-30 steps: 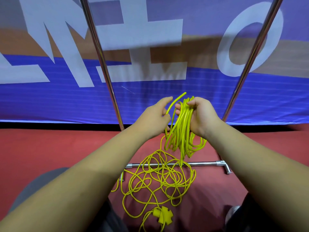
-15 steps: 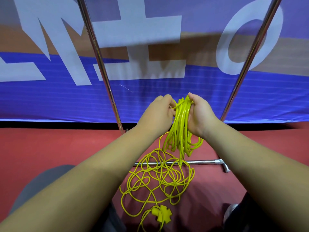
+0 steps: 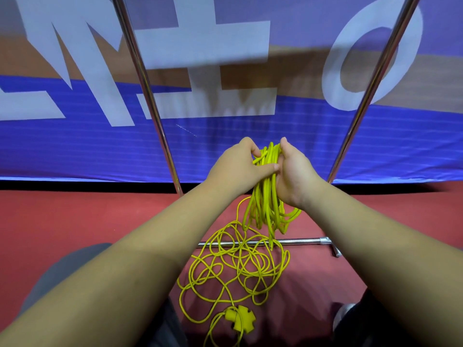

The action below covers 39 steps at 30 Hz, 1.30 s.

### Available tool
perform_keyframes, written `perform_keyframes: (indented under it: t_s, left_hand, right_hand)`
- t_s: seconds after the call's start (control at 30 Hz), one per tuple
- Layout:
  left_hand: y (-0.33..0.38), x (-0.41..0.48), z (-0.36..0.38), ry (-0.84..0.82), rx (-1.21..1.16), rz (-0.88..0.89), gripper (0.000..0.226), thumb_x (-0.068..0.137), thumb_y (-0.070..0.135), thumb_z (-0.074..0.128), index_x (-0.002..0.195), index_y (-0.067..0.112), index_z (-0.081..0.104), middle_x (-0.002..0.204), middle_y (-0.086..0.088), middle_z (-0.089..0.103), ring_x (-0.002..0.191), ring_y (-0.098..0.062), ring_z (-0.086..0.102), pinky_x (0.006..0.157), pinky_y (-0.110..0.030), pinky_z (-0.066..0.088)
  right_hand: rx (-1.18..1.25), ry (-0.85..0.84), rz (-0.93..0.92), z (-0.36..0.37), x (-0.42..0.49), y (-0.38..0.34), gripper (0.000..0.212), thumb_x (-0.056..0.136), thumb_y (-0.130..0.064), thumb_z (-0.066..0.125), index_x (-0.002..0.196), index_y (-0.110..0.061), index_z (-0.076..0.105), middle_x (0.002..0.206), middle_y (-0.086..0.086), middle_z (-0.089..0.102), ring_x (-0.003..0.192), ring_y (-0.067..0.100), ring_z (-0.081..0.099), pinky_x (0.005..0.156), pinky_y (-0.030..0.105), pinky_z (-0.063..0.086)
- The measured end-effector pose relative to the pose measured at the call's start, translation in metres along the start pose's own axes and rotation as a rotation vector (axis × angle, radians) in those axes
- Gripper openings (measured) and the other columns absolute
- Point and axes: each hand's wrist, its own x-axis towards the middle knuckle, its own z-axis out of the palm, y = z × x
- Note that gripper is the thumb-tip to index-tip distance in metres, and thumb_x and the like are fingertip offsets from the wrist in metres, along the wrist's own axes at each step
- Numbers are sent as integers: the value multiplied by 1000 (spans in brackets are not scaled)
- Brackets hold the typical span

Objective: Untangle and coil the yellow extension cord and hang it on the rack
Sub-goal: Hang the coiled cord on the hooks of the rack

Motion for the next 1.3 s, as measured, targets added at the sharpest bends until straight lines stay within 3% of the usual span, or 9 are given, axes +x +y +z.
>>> perform_keyframes:
  t_s: [0.17, 0.27, 0.43, 0.5, 0.63, 0.77, 0.93, 1.17, 1.3]
  left_hand:
    - [0, 5, 2, -47, -26, -31, 43, 80, 43, 86, 102, 20, 57, 96, 2, 66, 92, -19, 67, 74, -35, 51]
    - [-4, 5, 2, -67, -38, -35, 43, 78, 40, 88, 102, 19, 60, 97, 1, 69, 93, -18, 66, 76, -35, 50]
    - [-8, 7, -2, -57, -86, -22, 40, 78, 38, 90, 100, 18, 63, 88, 4, 68, 75, -8, 63, 62, -25, 44]
    - [-9, 8, -3, -57, -80, -22, 37, 80, 36, 89, 101, 18, 65, 90, 4, 69, 76, -7, 62, 60, -23, 41]
    - [-8, 9, -5, -80, -36, -36, 32, 82, 31, 87, 104, 18, 67, 94, 4, 69, 82, -12, 65, 70, -28, 50]
    - [-7, 9, -3, -48, 56, -49, 23, 80, 24, 79, 99, 24, 67, 95, 5, 69, 93, -16, 67, 80, -35, 57]
    - [-5, 8, 0, 18, 90, -51, 20, 77, 29, 68, 95, 21, 63, 91, 3, 66, 87, -19, 63, 70, -36, 56]
    - [-5, 9, -5, 47, -52, -92, 19, 79, 23, 67, 97, 22, 63, 84, 2, 69, 80, -17, 68, 70, -36, 57]
    - [0, 5, -6, 31, -227, -71, 30, 80, 15, 69, 103, 31, 57, 80, -1, 71, 72, -17, 69, 67, -39, 57]
  right_hand:
    - [24, -45, 25, -1, 0, 5, 74, 110, -60, 29, 147, 1, 49, 140, 29, 63, 134, 43, 60, 119, 61, 39]
    - [-14, -52, 43, -4, 1, 8, 68, 111, -56, 32, 133, 2, 59, 120, 23, 72, 120, 39, 67, 120, 55, 39]
    - [-47, -57, 37, -4, -2, 6, 44, 114, -35, 39, 122, 1, 63, 112, 21, 76, 98, 31, 76, 94, 48, 57]
    - [-43, -59, 35, -3, -2, 6, 38, 113, -31, 40, 127, -1, 60, 116, 22, 75, 96, 32, 76, 96, 51, 57]
    - [-10, -55, 31, 1, -3, 7, 29, 113, -25, 37, 126, -5, 54, 94, 17, 78, 77, 28, 77, 96, 52, 54]
    - [32, -54, 35, 3, -3, 9, 31, 113, -24, 35, 131, -5, 51, 95, 16, 79, 81, 30, 78, 95, 53, 56]
    - [64, -53, 52, 4, 0, 10, 33, 114, -26, 35, 133, -5, 53, 100, 10, 80, 80, 28, 79, 64, 48, 65]
    - [-32, 12, 21, 1, 6, 11, 48, 111, -28, 46, 140, 8, 56, 126, 29, 70, 114, 47, 70, 105, 71, 48]
    - [-38, -6, 17, 1, 3, 8, 37, 112, -25, 39, 112, -3, 68, 103, 19, 77, 89, 37, 75, 102, 65, 53]
